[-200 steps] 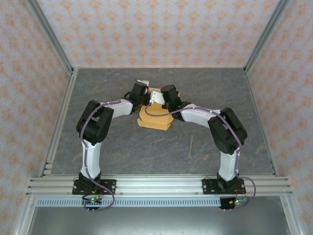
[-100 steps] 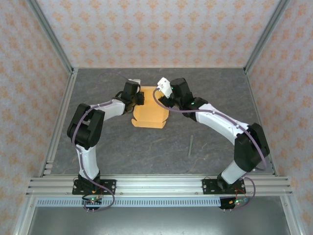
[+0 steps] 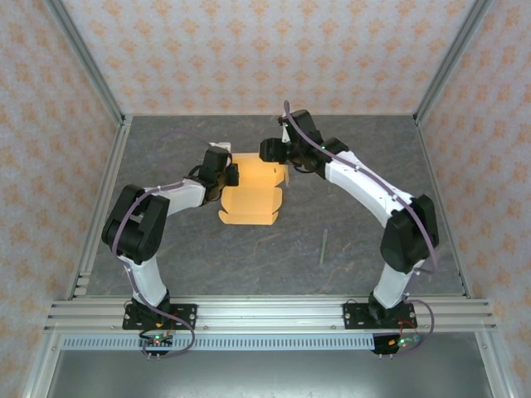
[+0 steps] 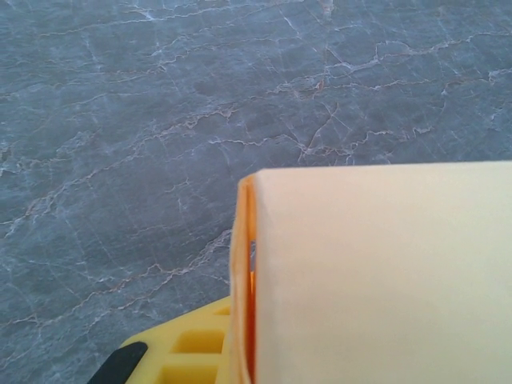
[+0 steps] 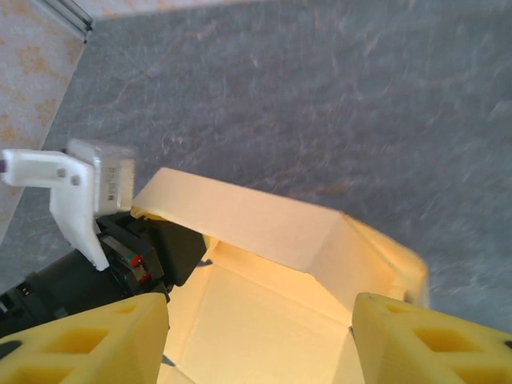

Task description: Fold the paper box

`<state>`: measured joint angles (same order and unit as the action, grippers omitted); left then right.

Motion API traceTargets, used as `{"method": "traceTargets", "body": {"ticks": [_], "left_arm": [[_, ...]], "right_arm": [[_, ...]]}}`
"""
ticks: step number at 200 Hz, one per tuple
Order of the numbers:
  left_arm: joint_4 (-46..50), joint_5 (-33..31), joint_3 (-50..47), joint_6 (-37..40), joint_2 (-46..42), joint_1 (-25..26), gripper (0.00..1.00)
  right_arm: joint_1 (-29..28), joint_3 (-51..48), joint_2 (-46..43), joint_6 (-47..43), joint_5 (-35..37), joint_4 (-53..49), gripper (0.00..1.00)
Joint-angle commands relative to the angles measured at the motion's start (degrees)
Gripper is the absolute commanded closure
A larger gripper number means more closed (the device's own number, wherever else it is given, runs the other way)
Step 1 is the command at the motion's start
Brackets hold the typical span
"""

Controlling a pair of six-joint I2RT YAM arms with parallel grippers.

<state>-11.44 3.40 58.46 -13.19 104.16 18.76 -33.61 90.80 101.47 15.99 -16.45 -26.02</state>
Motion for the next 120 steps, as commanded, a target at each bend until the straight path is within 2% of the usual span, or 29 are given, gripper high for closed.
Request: {"method": "traceTargets", "body": {"ticks": [1,57,92,120], "left_arm": [[-3.4,-3.2,-1.1,-0.8,-2.5,1.0,1.0],[-3.4,-4.2,-1.1,-0.3,-2.8,2.0,1.0],[-4.0,-5.3,-1.2,-0.7,-3.1,2.4,1.0],[-4.2,-5.8,-1.3,-0.8,-3.1,2.7,1.0]], "right_arm": [[-0.3,4.7,3.3,7.6,-3.3,-4.7,0.4],[-0.2,11.5,9.6,7.5,-0.5,-10.1,0.43],[-0.3,10.6,9.6,8.3,3.3,-11.2,0.43],[-0.2,9.8,10.2,9.9,2.0,-9.9,0.44]]}}
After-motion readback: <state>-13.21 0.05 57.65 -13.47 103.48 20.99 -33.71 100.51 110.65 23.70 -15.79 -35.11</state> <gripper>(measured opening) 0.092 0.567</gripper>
